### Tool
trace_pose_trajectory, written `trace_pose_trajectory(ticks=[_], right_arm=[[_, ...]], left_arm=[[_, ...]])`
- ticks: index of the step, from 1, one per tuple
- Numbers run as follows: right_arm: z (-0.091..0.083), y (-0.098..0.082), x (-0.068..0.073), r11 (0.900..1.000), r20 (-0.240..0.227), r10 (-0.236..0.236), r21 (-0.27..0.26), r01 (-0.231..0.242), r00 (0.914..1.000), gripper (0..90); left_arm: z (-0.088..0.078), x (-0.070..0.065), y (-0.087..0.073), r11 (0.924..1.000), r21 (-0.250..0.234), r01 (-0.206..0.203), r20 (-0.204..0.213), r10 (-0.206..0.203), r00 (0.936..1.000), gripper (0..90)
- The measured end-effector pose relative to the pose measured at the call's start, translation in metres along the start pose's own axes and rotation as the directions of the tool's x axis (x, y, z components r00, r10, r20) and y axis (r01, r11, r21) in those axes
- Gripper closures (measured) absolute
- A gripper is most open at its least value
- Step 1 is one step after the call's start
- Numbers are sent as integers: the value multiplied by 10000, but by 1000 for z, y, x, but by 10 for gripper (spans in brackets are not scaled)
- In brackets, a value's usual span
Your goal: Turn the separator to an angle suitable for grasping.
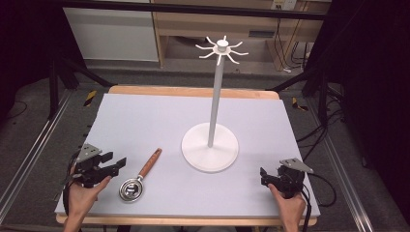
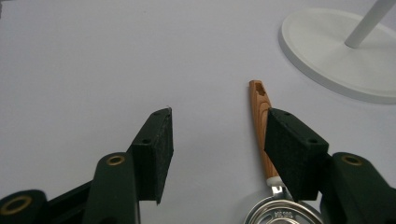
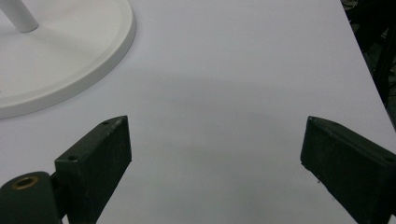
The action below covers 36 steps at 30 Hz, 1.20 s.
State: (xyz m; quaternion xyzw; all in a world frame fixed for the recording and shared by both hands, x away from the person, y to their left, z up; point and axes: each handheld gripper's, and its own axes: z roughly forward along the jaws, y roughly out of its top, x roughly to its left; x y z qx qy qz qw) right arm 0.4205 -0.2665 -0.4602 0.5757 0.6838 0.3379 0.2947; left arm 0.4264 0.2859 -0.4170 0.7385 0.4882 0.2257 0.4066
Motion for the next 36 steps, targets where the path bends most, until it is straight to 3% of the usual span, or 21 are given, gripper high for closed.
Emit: trace_pose_trajectory(ticks=[14,22,23,28,31,33,35,36], right_arm=[[1,-1,-3,9999,15,126,98,-126,9999,91],[2,-2,-4,9997,-16,139,209,-138,9999,91],[2,-1,-4,9997,-3,112,207,-112,9999,91],[2,-1,-2,9995,41,-3,300,2,10000,91],[2,-1,-1,9992,30,-99,378,98,9999,91],[2,-1,-1,9992,-5,-68,389,69,10000,91],[2,-1,-1,9992,-23,-65,393,66,10000,91],[3,-1,-1,9992,-42,-59,402,61,10000,91]], left_arm=[[9,-24,17,9963,395,-767,248,758,9968,451],[28,-31,22,9865,1235,-1073,414,1029,9938,484],[35,-34,21,9819,1494,-1163,412,1113,9929,493],[46,-38,18,9719,1881,-1416,592,1327,9894,511],[56,-43,17,9585,2281,-1713,673,1600,9848,524],[58,-44,17,9579,2316,-1698,694,1579,9850,532],[65,-46,16,9510,2566,-1723,757,1579,9845,539],[70,-47,14,9440,2786,-1770,713,1635,9840,557]])
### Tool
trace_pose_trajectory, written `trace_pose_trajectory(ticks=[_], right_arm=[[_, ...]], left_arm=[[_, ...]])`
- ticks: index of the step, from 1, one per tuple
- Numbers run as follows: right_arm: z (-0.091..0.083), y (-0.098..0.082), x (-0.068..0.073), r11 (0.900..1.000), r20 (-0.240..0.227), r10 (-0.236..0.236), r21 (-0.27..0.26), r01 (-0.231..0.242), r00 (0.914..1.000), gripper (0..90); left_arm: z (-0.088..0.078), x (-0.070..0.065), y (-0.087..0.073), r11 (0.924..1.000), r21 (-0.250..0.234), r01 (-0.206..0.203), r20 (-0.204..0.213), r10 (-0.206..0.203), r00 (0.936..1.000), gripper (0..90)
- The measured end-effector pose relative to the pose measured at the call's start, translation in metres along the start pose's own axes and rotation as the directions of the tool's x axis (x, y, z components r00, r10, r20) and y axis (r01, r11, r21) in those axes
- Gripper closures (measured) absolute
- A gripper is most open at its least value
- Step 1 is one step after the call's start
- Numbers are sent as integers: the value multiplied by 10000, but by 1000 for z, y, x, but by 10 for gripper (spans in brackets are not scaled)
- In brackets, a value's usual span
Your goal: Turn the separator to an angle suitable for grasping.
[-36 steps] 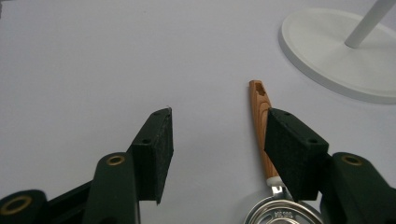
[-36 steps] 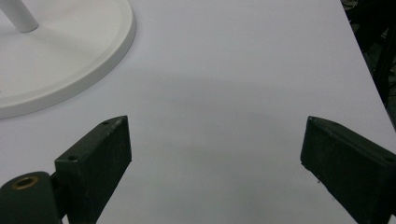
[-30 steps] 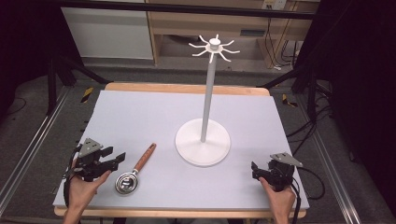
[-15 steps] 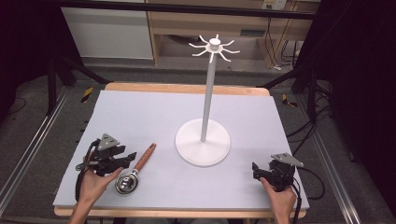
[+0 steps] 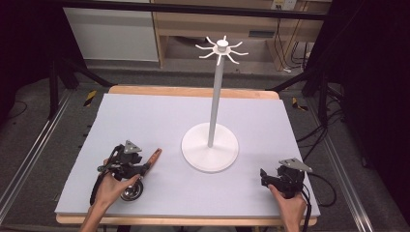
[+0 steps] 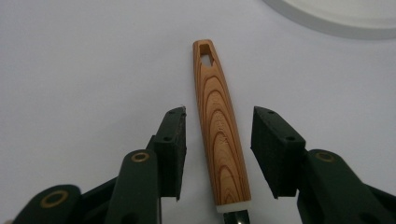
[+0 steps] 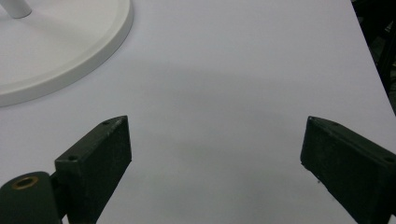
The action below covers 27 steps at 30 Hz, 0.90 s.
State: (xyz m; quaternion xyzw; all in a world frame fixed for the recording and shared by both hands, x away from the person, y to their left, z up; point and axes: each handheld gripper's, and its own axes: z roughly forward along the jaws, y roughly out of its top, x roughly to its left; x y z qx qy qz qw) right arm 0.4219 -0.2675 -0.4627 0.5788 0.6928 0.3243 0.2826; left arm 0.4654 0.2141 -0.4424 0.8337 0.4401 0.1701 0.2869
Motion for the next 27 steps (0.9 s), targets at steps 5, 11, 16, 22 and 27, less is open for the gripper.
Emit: trace_pose_trajectory(ticks=[5,11,16,22,27], right_arm=[[1,0,-1,10000,1,-34,29,34,10000,91],[1,0,0,9999,-45,-52,109,53,10000,91],[2,0,0,9998,-36,-99,152,100,9999,91],[2,0,1,9998,-36,-117,162,118,9999,91],[2,1,2,9998,-60,-138,151,139,9999,91]], left_arm=[[11,-1,-2,9988,481,85,161,-93,9998,605],[19,0,-4,9961,877,65,305,-92,9995,633],[20,-1,-2,9951,982,138,321,-170,9993,631],[22,-2,0,9933,1145,148,155,-167,9997,669],[21,2,-1,9942,1068,105,387,-147,9991,680]])
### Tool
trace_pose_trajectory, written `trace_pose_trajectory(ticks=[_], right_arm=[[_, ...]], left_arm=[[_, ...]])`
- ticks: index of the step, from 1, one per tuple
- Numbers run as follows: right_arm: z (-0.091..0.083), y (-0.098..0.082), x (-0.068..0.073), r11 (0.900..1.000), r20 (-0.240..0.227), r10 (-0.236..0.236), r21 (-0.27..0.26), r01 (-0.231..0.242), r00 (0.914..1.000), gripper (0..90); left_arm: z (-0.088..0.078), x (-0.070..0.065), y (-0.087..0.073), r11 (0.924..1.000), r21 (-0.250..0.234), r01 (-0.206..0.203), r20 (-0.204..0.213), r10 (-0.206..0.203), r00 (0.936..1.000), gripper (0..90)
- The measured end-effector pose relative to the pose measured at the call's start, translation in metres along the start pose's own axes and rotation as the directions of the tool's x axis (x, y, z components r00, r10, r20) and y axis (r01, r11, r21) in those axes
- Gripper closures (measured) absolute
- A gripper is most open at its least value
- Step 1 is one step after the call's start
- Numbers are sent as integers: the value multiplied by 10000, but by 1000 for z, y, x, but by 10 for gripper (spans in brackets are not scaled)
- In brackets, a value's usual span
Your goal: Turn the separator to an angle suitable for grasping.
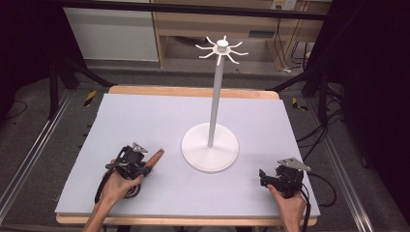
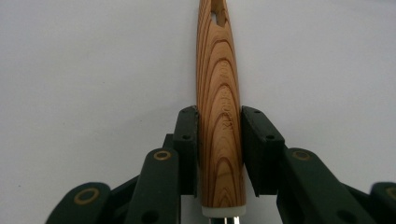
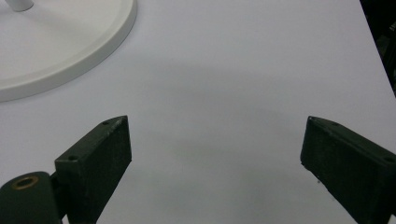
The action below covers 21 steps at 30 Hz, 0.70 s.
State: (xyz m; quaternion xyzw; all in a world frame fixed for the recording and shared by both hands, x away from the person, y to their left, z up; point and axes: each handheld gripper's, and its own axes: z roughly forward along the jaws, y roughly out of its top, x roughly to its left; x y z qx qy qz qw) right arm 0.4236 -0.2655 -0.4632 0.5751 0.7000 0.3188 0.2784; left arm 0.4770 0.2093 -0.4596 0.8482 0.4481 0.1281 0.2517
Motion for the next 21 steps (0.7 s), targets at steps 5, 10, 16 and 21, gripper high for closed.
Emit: trace_pose_trajectory(ticks=[5,10,16,21], right_arm=[[-1,-1,-2,10000,24,42,-3,-42,10000,91],[-1,-1,-2,10000,-6,65,-25,-65,10000,91],[0,-1,-2,10000,-34,42,-4,-42,10000,91],[-1,-1,-3,10000,-10,97,-11,-97,10000,91]], left_arm=[[-2,4,-3,10000,-50,-64,158,64,9999,683],[-3,5,-3,9997,22,-242,84,242,9997,679],[-5,5,3,9985,24,-551,-316,552,9980,595],[-11,5,11,9967,-121,-803,-361,798,9962,568]])
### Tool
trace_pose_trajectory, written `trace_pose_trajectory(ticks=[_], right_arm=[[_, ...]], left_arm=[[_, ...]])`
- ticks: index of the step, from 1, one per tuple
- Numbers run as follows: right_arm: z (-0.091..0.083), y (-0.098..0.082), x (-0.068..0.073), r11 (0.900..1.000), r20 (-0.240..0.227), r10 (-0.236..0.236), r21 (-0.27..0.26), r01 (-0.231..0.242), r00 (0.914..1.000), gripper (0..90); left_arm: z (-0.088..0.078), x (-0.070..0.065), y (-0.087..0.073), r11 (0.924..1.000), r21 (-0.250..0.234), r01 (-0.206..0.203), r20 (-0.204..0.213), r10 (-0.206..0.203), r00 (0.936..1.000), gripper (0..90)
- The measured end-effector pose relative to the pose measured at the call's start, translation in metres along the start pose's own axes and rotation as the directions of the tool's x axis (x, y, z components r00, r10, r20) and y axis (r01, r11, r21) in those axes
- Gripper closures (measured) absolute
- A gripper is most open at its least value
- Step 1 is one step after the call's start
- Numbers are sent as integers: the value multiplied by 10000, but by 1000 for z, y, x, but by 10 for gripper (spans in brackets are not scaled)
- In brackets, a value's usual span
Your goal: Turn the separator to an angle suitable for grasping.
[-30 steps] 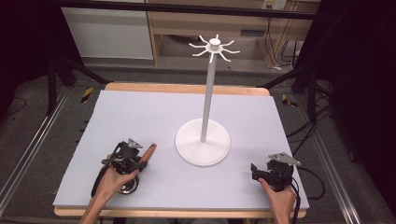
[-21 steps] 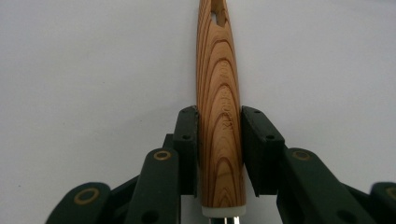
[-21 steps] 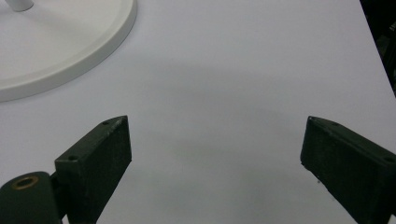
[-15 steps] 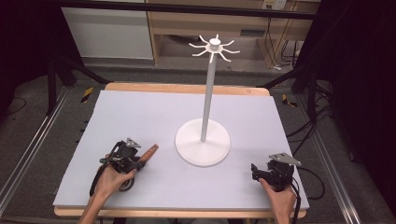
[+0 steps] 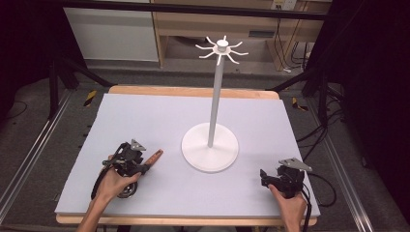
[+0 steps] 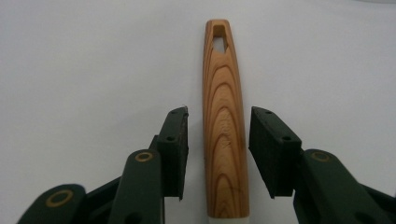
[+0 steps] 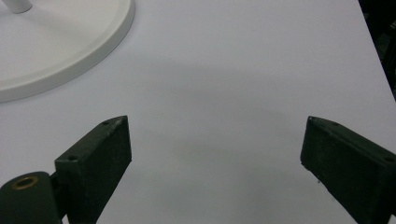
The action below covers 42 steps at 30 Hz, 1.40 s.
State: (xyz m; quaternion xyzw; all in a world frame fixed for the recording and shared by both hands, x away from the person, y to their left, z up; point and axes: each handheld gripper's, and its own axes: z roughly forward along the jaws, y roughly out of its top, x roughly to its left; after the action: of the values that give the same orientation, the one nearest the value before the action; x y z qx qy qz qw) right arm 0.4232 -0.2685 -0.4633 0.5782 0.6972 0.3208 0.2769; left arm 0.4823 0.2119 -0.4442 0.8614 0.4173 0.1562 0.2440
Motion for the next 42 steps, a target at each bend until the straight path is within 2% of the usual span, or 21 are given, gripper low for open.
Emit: trace_pose_trajectory(ticks=[8,15,21,28,42], right_arm=[[-1,0,-1,10000,-75,64,-15,-64,10000,91],[-1,0,-2,10000,-101,55,-50,-55,9999,91],[0,0,-2,10000,-115,95,-3,-95,9999,91],[0,1,-3,10000,-121,61,16,-61,9999,91],[1,1,-2,9999,-195,91,96,-89,9998,92]], left_arm=[[-1,-5,17,9995,132,-287,43,287,9996,534],[12,-5,26,9958,749,-530,110,523,9986,547],[23,-1,26,9924,1091,-566,109,557,9984,574],[26,0,26,9904,1253,-590,301,557,9980,643],[29,4,29,9880,1523,-273,540,192,9984,647]])
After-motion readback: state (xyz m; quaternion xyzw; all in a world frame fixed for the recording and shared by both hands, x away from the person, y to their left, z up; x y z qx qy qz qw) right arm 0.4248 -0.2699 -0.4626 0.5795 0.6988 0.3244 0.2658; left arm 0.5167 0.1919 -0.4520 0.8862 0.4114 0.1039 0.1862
